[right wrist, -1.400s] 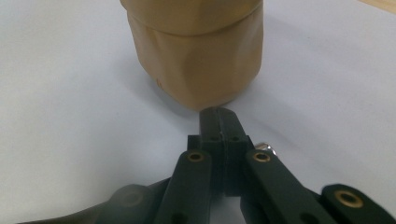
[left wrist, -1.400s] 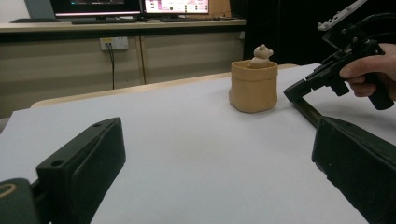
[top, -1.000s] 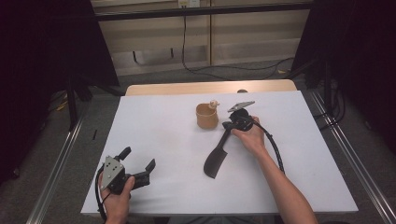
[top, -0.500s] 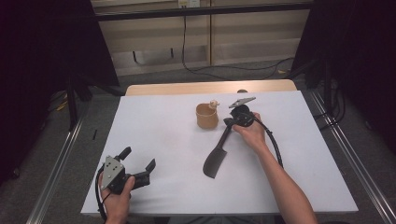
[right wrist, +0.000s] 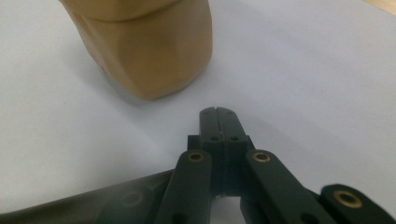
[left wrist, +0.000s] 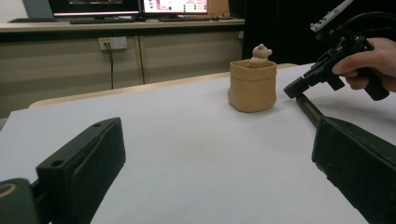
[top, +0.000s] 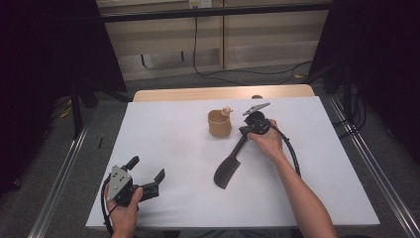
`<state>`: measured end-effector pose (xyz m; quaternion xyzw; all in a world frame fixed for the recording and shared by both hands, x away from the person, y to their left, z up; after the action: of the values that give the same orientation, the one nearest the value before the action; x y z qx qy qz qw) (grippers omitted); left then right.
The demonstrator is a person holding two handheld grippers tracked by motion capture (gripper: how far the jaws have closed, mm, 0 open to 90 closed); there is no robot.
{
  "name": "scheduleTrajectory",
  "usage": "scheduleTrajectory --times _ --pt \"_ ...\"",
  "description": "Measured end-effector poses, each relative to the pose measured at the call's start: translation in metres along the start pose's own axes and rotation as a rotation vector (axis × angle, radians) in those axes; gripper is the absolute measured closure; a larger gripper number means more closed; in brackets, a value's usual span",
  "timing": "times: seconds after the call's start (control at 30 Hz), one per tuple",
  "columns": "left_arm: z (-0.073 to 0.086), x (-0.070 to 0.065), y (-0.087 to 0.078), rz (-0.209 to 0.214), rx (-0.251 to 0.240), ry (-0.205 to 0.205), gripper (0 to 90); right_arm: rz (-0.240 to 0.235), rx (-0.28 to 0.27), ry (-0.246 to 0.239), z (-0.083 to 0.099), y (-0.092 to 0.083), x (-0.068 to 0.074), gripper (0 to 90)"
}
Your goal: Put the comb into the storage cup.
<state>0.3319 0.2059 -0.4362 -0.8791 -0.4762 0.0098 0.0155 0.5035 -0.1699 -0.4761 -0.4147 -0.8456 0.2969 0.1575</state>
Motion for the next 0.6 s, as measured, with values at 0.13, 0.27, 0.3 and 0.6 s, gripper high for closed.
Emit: scheduleTrajectory --times 0.13,0.27,0.3,0.6 --pt "-0.0003 -0.0003 -0.0003 0.002 -0.003 -0.002 2.8 -0.003 -0.002 0.004 0.0012 -0.0002 -0.0008 90.0" --pt "0.0 0.0 0.0001 0.002 0.0 -0.001 2.8 -0.006 0.004 -0.007 0.0014 -0.0026 -0.0002 90.0" --pt "0.0 0.0 0.0001 0.001 0.0 0.0 2.8 -0.006 0.003 -0.009 0.0017 -0.0029 -0.0004 90.0" --pt "0.0 -0.0011 0.0007 0.004 -0.003 -0.005 2.8 -0.003 -0.004 -0.004 0.0046 -0.0093 -0.0027 90.0"
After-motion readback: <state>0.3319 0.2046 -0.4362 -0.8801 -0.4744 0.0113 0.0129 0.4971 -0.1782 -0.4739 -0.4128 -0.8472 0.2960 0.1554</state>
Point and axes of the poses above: each handheld gripper's, and its own axes: y roughly forward along the jaws, z roughly out of its underside, x roughly to its left, the point moved 4 cm from there along y, roughly forward along the jaws, and after that the axes turned 8 degrees about -x, right-handed, at the moved point
